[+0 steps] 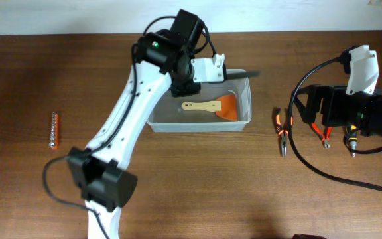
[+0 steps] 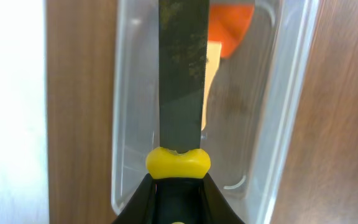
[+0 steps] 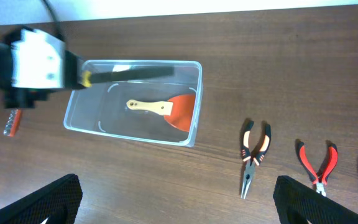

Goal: Pack container
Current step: 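Move the file over the container and lower it inside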

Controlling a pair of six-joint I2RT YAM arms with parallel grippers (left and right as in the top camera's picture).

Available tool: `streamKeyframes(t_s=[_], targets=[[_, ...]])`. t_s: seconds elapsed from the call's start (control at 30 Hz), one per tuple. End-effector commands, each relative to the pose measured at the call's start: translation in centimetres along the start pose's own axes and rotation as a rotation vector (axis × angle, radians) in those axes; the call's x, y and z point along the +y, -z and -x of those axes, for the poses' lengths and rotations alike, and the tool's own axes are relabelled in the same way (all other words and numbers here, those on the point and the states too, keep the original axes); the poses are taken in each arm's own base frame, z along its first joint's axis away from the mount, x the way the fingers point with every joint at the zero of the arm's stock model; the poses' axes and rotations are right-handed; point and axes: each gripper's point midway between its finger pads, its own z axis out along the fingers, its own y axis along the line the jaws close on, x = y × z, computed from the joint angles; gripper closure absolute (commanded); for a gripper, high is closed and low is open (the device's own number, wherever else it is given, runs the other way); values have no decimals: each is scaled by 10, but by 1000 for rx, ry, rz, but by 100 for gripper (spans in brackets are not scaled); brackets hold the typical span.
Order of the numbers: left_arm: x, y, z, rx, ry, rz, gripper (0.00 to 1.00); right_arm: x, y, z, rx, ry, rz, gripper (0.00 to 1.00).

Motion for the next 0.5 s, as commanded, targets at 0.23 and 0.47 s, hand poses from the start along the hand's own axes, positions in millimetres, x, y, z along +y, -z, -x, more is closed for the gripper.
streamKeyframes(t_s=[0.23, 0.47], targets=[[6, -82, -50, 129, -112, -111, 98, 1, 2, 1, -5, 12, -2, 1], [21, -116, -64, 125, -78, -97, 98, 2, 2, -5, 17, 3, -2, 1]])
